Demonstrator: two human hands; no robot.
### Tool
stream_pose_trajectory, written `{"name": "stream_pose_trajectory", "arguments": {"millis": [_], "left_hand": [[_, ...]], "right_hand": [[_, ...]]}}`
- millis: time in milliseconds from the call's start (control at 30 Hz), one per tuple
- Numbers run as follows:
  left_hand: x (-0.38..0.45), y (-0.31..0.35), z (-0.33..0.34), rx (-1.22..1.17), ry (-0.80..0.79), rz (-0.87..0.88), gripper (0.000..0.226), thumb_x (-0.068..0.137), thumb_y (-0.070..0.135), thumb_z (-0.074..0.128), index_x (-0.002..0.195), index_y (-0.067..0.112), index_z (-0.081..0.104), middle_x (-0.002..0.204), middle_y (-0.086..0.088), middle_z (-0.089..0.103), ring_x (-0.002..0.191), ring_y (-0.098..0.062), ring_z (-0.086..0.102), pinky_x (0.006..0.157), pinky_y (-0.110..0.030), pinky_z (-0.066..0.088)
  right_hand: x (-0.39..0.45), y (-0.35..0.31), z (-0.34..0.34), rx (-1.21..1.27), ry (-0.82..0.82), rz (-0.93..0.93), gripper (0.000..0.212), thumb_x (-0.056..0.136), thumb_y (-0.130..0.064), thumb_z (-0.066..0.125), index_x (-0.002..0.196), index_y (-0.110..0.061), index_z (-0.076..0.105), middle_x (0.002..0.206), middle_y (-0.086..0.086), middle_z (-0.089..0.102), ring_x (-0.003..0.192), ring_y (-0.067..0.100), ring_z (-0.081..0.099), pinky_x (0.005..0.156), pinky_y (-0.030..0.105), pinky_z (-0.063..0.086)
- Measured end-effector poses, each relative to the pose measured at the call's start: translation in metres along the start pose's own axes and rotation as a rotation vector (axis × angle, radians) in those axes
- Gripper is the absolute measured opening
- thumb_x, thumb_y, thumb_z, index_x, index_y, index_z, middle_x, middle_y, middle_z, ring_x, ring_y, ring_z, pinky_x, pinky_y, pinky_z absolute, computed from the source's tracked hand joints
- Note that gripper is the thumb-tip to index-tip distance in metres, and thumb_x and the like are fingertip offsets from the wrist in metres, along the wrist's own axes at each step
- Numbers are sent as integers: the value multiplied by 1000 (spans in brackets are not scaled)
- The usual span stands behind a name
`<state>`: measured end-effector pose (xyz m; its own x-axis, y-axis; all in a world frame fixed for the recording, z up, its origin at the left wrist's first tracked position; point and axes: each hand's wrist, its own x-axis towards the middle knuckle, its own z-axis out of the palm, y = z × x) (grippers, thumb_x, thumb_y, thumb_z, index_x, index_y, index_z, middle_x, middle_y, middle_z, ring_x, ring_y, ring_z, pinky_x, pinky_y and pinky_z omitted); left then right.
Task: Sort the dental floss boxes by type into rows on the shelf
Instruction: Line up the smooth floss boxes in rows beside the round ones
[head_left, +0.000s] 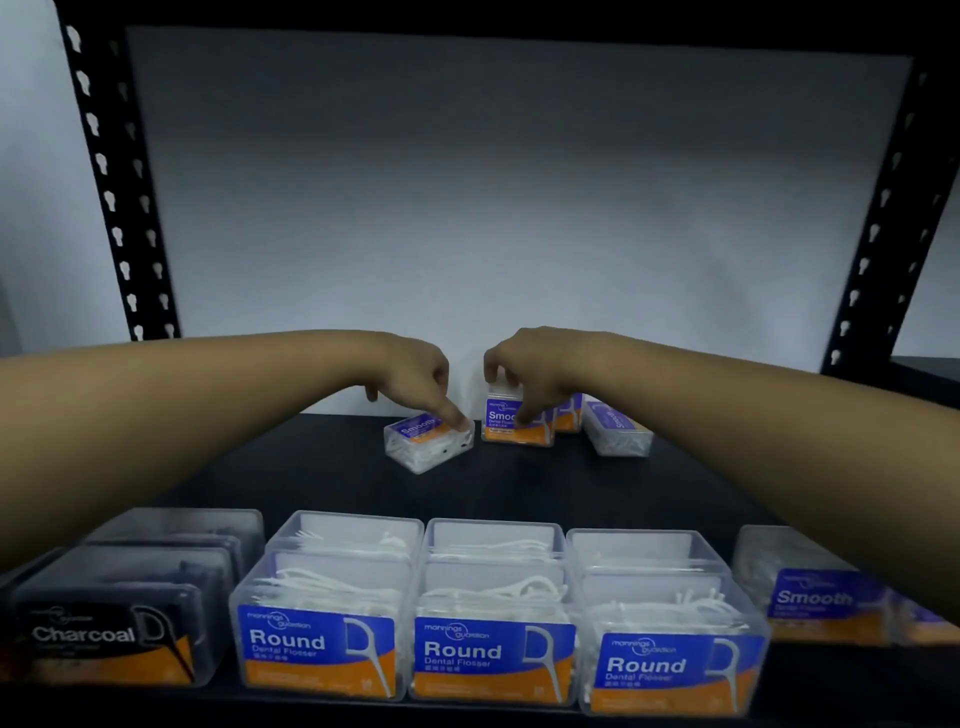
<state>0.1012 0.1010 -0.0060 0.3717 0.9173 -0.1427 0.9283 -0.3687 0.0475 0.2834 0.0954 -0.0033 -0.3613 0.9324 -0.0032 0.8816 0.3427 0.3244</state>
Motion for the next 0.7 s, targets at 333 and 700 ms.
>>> {"name": "stream_pose_trajectory", "arguments": {"millis": [333,700], "left_hand": [[1,3,14,-159,-4,-28,71,67,37,92,128,14,63,123,-2,68,101,-22,68,94,-44,59],[-23,12,24,-71,46,146,86,56,26,99,130,32,56,120,8,60,101,-17,65,81,-26,56]], "right_hand": [[-1,-5,17,-5,-28,-79,63,75,-40,85,131,-27,58,108,-1,57,100,25,58,82,35,52],[-31,-11,11,180,-179,-169,46,79,-34,85,122,-37,70,85,-22,55,76,2,55,66,22,45]]}}
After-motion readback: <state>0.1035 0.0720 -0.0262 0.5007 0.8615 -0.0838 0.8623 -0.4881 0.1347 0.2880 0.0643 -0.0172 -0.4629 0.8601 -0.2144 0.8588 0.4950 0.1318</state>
